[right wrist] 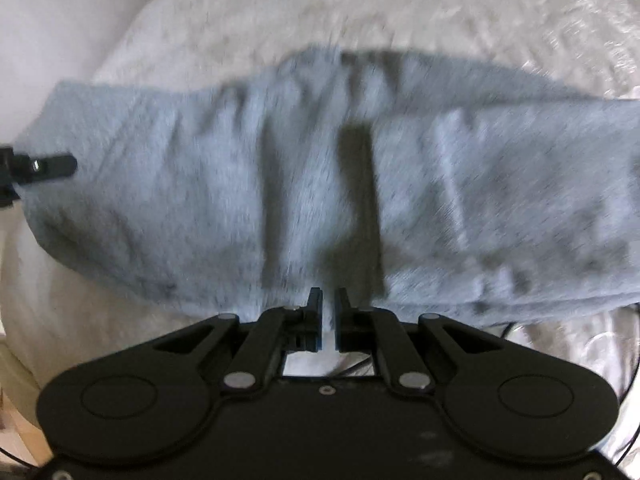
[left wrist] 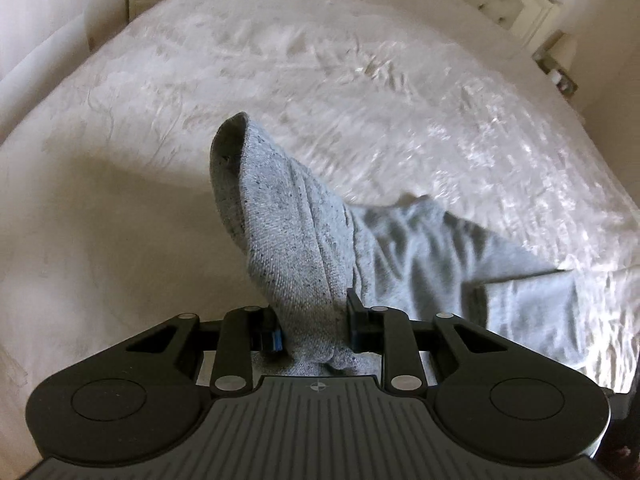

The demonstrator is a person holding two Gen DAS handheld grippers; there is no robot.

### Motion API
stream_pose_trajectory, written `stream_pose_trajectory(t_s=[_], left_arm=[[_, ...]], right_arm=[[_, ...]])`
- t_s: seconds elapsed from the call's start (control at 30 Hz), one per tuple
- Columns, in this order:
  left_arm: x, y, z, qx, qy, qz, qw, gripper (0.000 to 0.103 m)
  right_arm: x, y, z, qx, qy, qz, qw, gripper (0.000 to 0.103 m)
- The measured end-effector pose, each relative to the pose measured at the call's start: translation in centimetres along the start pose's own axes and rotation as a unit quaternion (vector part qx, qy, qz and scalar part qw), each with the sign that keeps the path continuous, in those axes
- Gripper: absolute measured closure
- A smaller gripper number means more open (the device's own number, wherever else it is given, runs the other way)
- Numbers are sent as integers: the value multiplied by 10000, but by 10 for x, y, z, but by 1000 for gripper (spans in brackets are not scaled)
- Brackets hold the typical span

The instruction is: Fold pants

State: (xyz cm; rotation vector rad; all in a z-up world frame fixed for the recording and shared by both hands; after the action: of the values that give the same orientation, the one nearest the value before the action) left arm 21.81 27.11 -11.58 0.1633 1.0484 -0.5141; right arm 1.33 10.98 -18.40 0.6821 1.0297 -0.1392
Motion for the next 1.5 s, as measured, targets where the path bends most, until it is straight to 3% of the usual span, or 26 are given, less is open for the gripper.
stream_pose_trajectory(t_s=[0.2,0.4,0.53,0.67,0.8,0.93,1.0,1.13,1.2,1.37,1.5], left_arm=[[-31,-49,9,171,-328,21,9993,78],[-45,-141,13,512,-608,-107,9968,80],[-25,-215,6,778,-576,-340,9947,80],[14,-289,-18,1123,-267,-618,9914,81],[30,-334,-38,1337,-87,-685,9886,81],[24,-334,-47,1261,-93,-576,9903,81],[24,-320,-50,1215,-74,-312,9921,81],[34,-278,-55,785,155,194,9966,80],[38,-253,-57,525,280,443,9972,80],[55,-205,-59,190,577,853,9945,80],[77,-189,-66,262,903,830,9921,80]], right_arm=[[-41,-26,10,99,-449,288,9985,95],[-76,-68,10,51,-525,521,9972,95],[-90,-108,15,147,-559,555,9968,95],[-105,-150,11,294,-579,488,9967,94],[-120,-181,8,336,-562,431,9969,91],[-128,-193,20,140,-607,505,9968,83],[-127,-194,23,80,-622,535,9966,65],[-121,-186,38,-114,-601,691,9957,53],[-110,-181,48,-158,-572,739,9955,39],[-71,-184,64,105,-294,588,9978,34],[-54,-189,68,424,-125,612,9971,28]])
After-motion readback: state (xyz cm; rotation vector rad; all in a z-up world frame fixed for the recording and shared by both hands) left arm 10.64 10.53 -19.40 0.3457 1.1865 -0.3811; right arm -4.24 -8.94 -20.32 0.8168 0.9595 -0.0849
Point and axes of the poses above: each gripper's, at about its wrist camera, not at the fingertips, and x roughly the way its jaws point, y to its left, z to its top, the point moved 6 cm from there along x, roughly the way its jaws point, and after that the axes turned 9 degrees about z, right-handed, at the moved point
